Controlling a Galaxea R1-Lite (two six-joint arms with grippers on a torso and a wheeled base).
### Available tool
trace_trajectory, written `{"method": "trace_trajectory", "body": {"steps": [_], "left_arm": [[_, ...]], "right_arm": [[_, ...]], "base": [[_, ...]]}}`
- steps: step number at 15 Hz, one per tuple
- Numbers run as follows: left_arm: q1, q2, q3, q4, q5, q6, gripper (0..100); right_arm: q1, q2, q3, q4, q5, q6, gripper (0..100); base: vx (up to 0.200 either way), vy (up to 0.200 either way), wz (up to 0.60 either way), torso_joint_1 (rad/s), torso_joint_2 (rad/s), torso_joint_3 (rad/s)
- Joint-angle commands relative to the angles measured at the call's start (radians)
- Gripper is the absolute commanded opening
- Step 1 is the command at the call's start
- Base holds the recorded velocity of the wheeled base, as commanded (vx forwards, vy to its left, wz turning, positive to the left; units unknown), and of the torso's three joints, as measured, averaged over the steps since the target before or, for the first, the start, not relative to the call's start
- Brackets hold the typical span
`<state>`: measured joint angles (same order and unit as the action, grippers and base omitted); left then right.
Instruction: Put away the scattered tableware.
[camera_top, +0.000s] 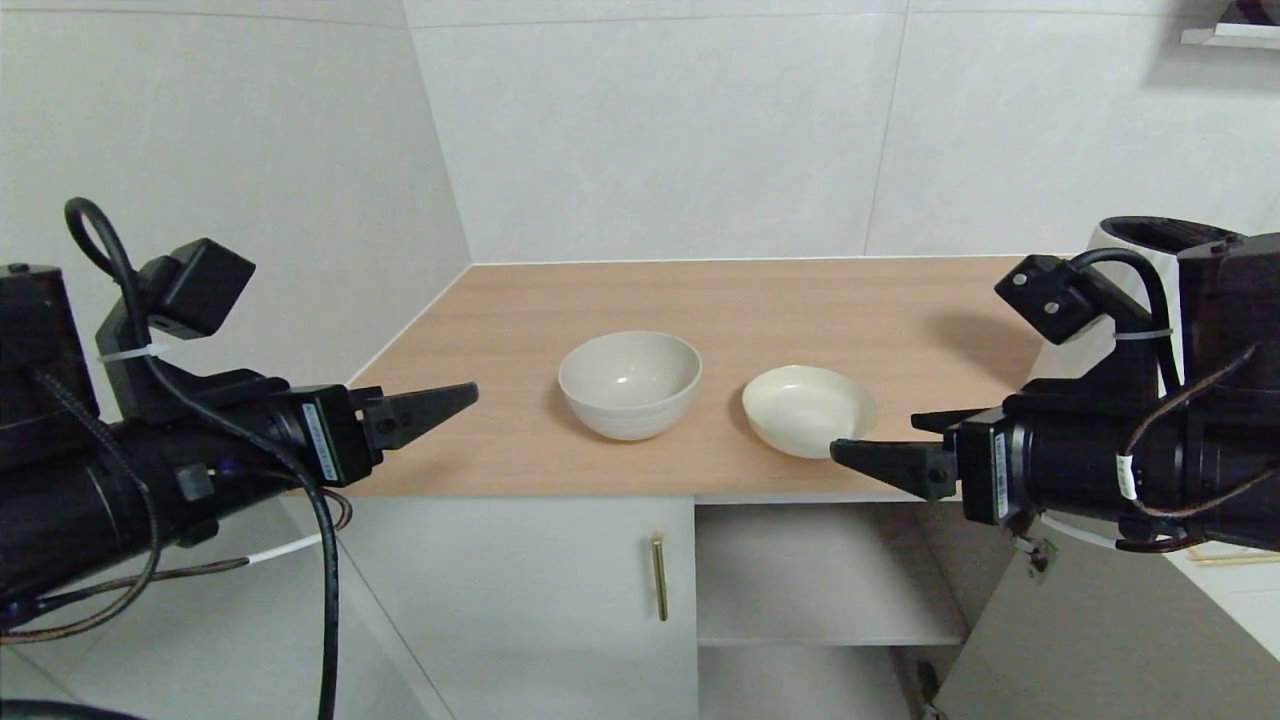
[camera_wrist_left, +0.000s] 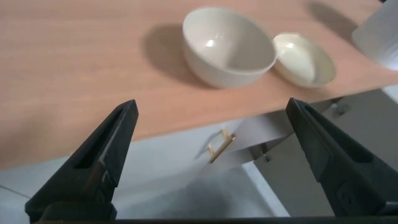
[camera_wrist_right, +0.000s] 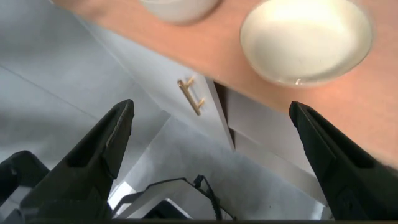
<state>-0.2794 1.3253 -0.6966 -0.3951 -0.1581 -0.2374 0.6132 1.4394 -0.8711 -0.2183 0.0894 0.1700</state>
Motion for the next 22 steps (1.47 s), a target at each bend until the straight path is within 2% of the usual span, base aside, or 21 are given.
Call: {"method": "trace_trajectory", "body": {"steps": [1, 4, 6, 7, 9, 10, 12, 13, 14, 15, 16, 17, 18, 19, 21, 22], "left_arm": [[0.000, 0.003, -0.006, 0.005, 0.000, 0.000, 100], [0.000, 0.025, -0.057, 0.027, 0.005, 0.000, 100], [-0.001, 0.038, -0.118, 0.113, 0.005, 0.000, 100], [-0.001, 0.064, -0.212, 0.228, 0.005, 0.000, 100], [-0.001, 0.098, -0.314, 0.358, 0.005, 0.000, 100], [-0.006, 0.135, -0.373, 0.456, 0.003, 0.000, 100], [-0.027, 0.215, -0.422, 0.515, 0.020, -0.006, 100], [-0.049, 0.247, -0.428, 0.516, 0.063, -0.031, 100], [-0.078, 0.282, -0.448, 0.515, 0.115, -0.086, 100], [-0.107, 0.318, -0.472, 0.512, 0.157, -0.158, 100], [-0.130, 0.347, -0.494, 0.512, 0.172, -0.221, 100], [-0.142, 0.370, -0.511, 0.510, 0.173, -0.267, 100], [-0.149, 0.396, -0.534, 0.510, 0.173, -0.306, 100], [-0.152, 0.410, -0.544, 0.510, 0.175, -0.326, 100], [-0.155, 0.469, -0.589, 0.510, 0.193, -0.405, 100], [-0.155, 0.492, -0.603, 0.510, 0.218, -0.413, 100]], "right_arm": [[-0.003, 0.004, 0.000, 0.000, 0.001, -0.001, 100], [-0.016, 0.042, -0.017, -0.003, 0.001, -0.040, 100], [-0.027, 0.098, -0.091, 0.010, -0.013, -0.035, 100], [-0.049, 0.138, -0.137, 0.025, -0.031, -0.030, 100], [-0.053, 0.161, -0.171, 0.050, -0.060, 0.006, 100], [-0.059, 0.185, -0.213, 0.082, -0.089, 0.055, 100], [-0.070, 0.234, -0.278, 0.155, -0.146, 0.092, 100], [-0.070, 0.262, -0.293, 0.163, -0.183, 0.111, 100], [-0.072, 0.282, -0.299, 0.160, -0.215, 0.117, 100], [-0.073, 0.293, -0.304, 0.158, -0.237, 0.117, 100], [-0.075, 0.294, -0.304, 0.157, -0.240, 0.117, 100], [-0.075, 0.293, -0.304, 0.157, -0.241, 0.117, 100], [-0.075, 0.293, -0.302, 0.157, -0.241, 0.117, 100], [-0.076, 0.293, -0.302, 0.157, -0.241, 0.117, 100], [-0.084, 0.291, -0.302, 0.155, -0.243, 0.118, 100], [-0.086, 0.288, -0.302, 0.155, -0.243, 0.118, 100]], "base": [[0.000, 0.000, 0.00, 0.110, -0.28, -0.154], [0.000, 0.000, 0.00, 0.039, -0.08, -0.045], [0.000, 0.000, 0.00, 0.000, 0.00, 0.000], [0.000, 0.000, 0.00, 0.000, 0.00, 0.000], [0.000, 0.000, 0.00, 0.000, 0.00, 0.000], [0.000, 0.000, 0.00, 0.000, 0.00, 0.000], [0.000, 0.000, 0.00, 0.000, 0.00, 0.000], [0.000, 0.000, 0.00, 0.000, 0.00, 0.000], [0.000, 0.000, 0.00, 0.000, 0.00, 0.000], [0.000, 0.000, 0.00, 0.000, 0.00, 0.000], [0.000, 0.000, 0.00, 0.000, 0.00, 0.000], [0.000, 0.000, 0.00, 0.000, 0.00, 0.000], [0.000, 0.000, 0.00, 0.000, 0.00, 0.000], [0.000, 0.000, 0.00, 0.000, 0.00, 0.000], [0.000, 0.000, 0.00, 0.000, 0.00, 0.000], [0.000, 0.000, 0.00, 0.000, 0.00, 0.000]]}}
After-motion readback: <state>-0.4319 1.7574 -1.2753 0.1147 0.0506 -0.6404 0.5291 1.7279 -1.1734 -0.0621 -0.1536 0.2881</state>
